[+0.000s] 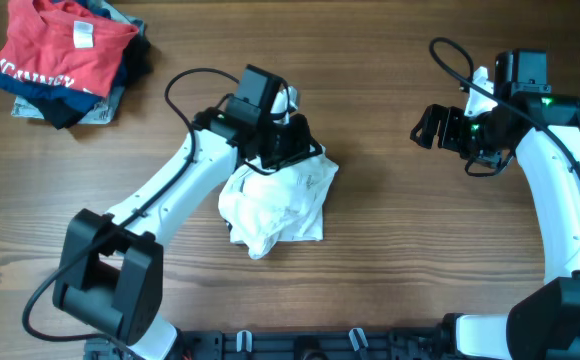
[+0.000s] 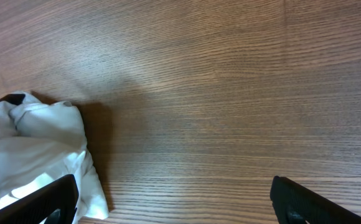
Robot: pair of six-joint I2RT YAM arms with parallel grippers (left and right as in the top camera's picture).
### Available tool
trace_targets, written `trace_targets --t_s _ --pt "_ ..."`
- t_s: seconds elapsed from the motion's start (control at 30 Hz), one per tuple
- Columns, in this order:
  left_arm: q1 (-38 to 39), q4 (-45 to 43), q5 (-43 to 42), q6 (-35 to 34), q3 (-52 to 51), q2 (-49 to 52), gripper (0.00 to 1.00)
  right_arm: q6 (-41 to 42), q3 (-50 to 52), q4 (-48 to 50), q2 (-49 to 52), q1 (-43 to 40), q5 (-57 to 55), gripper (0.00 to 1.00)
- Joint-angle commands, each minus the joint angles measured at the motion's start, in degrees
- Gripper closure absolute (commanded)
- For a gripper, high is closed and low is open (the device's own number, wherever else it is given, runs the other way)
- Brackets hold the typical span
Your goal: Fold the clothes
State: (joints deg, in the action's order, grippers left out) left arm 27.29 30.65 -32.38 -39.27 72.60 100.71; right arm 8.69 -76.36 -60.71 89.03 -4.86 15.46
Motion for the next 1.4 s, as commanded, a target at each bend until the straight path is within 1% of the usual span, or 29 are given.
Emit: trace_targets --t_s 0.0,0.07,0.13,0.17,0.2,0.27,0.3,0.33,0.37,0.4,0.43,0.5,0.53,0.6,0.67,0.73,0.77,0.83,0.9,1.0,1.1,1.13,1.2,1.23,1.27,1.37 --pt "2.9 -0.4 12.1 -4.7 0.7 0.0 0.63 -1.0 0.0 0.0 0.2 0.0 2.5 0.0" --pt "3.9 -1.2 13.2 -4.7 0.7 0.8 0.6 -1.0 0.0 0.0 0.2 0.2 2.7 0.0" --pt "4.5 -2.8 9.6 -4.5 0.7 0.9 0.44 -1.0 0.0 0.1 0.2 0.2 2.7 0.0" --pt "4.6 -4.1 7.5 -4.0 0.7 0.8 0.42 -1.0 0.0 0.0 0.2 0.2 2.7 0.0" --pt "4.5 -5.9 3.8 -1.4 0.7 0.2 0.4 -1.0 0.0 0.0 0.2 0.2 2.6 0.0" --pt "3.4 -4.2 2.6 1.5 0.8 -2.9 0.36 -1.1 0.0 -0.2 0.2 0.2 2.6 0.0" --pt "2.6 -1.2 2.9 2.9 0.8 -5.0 0.3 -1.2 0.0 -0.3 0.2 0.2 2.6 0.0" --pt "1.5 3.4 4.6 3.0 0.8 -7.4 0.12 -1.2 0.0 -0.6 0.2 0.2 2.6 0.0" --pt "0.0 10.5 6.3 3.1 0.8 -9.9 0.05 -1.2 0.0 -0.7 0.2 0.2 2.6 0.0" --pt "-1.2 16.5 8.0 4.4 0.8 -11.5 0.03 -1.2 0.0 -0.7 0.2 0.2 2.6 0.0" --pt "-2.7 25.3 11.5 8.5 0.8 -13.2 0.03 -1.2 0.0 -0.6 0.2 0.2 2.6 0.0" --pt "-4.1 35.5 17.2 10.9 0.8 -13.8 0.0 -1.2 0.0 -0.3 0.2 0.2 2.6 0.0" --pt "-4.4 39.9 17.9 12.1 0.5 -13.4 0.0 -1.2 0.0 -0.1 0.2 0.2 2.6 0.0" --pt "-4.2 41.8 17.9 12.0 -1.2 -12.7 0.0 -1.1 0.0 0.0 0.2 0.2 2.7 0.0" --pt "-4.2 40.2 18.0 12.0 -3.6 -12.5 0.0 -1.1 0.0 0.0 0.2 0.2 2.7 0.0" --pt "-5.1 34.3 17.9 11.3 -7.8 -12.3 0.0 -1.1 0.0 -0.4 0.2 0.2 2.7 0.0" --pt "-6.2 31.9 17.9 9.3 -9.6 -12.0 0.0 -1.2 0.0 -0.6 0.2 0.2 2.6 0.0" --pt "-7.3 30.5 17.7 7.9 -10.5 -11.4 0.0 -1.2 0.0 -0.6 0.2 0.2 2.7 0.0" --pt "-7.6 30.1 17.6 7.3 -10.8 -9.8 0.04 -1.2 0.0 -0.5 0.2 0.2 2.7 0.0" --pt "-6.0 29.3 16.2 7.3 -10.8 -5.8 0.08 -1.1 0.0 -0.4 0.2 0.2 2.7 0.0" --pt "-2.7 27.2 14.8 7.2 -10.8 -1.9 0.2 -1.1 0.0 -0.4 0.2 0.2 2.6 0.0" --pt "-1.7 26.8 14.8 6.4 -10.8 -1.2 0.26 -1.2 0.0 -0.5 0.2 0.2 2.6 0.0" --pt "-0.3 26.6 14.8 5.8 -10.8 -0.9 0.49 -1.2 0.0 -0.4 0.2 0.2 2.6 0.0" --pt "0.1 26.6 14.6 5.8 -10.8 -0.9 0.74 -1.2 0.0 -0.4 0.2 0.2 2.6 0.0" --pt "0.6 26.8 13.7 5.8 -10.8 -1.0 0.96 -1.1 0.0 -0.3 0.2 0.2 2.6 0.0" --pt "1.4 28.2 8.9 5.8 -10.7 -1.4 0.96 -1.1 0.0 -0.2 0.2 0.2 2.7 0.0"
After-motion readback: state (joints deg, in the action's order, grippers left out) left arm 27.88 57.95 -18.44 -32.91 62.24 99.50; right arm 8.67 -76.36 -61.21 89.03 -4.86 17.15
